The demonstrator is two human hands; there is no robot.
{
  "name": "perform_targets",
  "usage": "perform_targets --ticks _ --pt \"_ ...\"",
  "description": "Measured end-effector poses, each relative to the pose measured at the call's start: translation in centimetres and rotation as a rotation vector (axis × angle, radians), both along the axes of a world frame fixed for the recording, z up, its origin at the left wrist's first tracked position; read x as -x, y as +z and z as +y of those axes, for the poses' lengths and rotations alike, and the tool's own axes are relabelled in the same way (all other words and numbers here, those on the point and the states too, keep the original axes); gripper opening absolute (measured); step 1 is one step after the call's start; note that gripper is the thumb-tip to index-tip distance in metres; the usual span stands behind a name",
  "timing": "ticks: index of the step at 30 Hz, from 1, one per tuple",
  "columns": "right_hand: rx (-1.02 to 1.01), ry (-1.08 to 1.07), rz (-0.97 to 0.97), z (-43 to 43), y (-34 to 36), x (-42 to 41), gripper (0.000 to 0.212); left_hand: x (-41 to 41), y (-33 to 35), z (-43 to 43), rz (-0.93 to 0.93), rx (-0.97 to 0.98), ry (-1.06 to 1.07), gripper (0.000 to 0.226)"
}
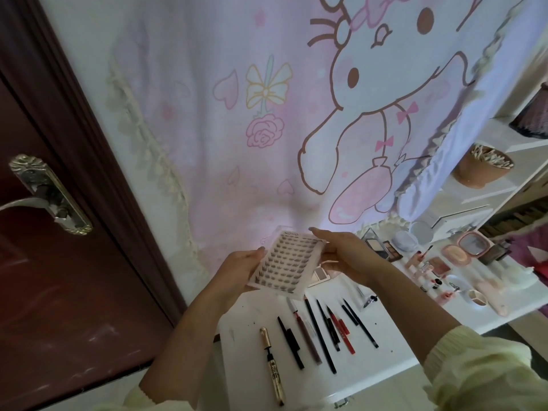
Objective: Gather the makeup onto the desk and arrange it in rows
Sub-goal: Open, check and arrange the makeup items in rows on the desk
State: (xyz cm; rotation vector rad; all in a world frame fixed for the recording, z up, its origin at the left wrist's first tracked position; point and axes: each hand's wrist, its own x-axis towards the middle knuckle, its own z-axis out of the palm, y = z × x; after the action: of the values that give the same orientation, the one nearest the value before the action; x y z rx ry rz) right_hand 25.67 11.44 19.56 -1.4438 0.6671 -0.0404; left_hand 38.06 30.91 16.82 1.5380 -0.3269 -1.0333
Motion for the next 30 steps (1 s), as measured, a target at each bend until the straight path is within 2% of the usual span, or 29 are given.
perform_targets --ticks 4,8,11,15,17,22,25,28,30 --pt "-0.041 0.011 0.045 -0.2 0.6 -0.2 0.026 -0.8 0.1 -0.3 0.061 -0.001 0.126 0.028" --pt "-0.214 -0.081 0.020 0.8 0.6 -0.6 0.018 -0.9 -0.3 -0.4 0.262 0.093 0.305 0.014" --pt "-0.295 -0.100 0.024 1.5 0.5 -0.9 0.019 -0.3 -0.2 -0.4 0.351 0.144 0.284 0.015" --pt "-0.214 -0.016 0.103 2.1 0.8 -0.9 0.025 -0.2 0.2 -0.1 0.289 0.094 0.237 0.021" --pt "-0.248 -0.062 0.101 2.0 0.7 -0.9 0.028 -0.5 0.1 -0.1 0.310 0.154 0.190 0.037" --pt "-0.454 -0.151 0.117 2.4 -0.1 -1.2 0.020 -0.2 -0.3 -0.5 0.377 0.439 0.099 0.132" --pt "-0.488 -0.101 0.130 3.1 -0.4 -1.3 0.023 0.4 -0.6 -1.1 0.259 0.489 0.131 0.149" --pt "-0.407 0.005 0.154 3.8 -0.1 -1.2 0.026 0.5 -0.6 -1.8 0.273 0.507 0.220 0.136" --pt "-0.119 0.087 0.243 3.8 0.3 -1.2 0.035 0.5 -0.5 -2.0 0.302 0.505 0.277 0.110"
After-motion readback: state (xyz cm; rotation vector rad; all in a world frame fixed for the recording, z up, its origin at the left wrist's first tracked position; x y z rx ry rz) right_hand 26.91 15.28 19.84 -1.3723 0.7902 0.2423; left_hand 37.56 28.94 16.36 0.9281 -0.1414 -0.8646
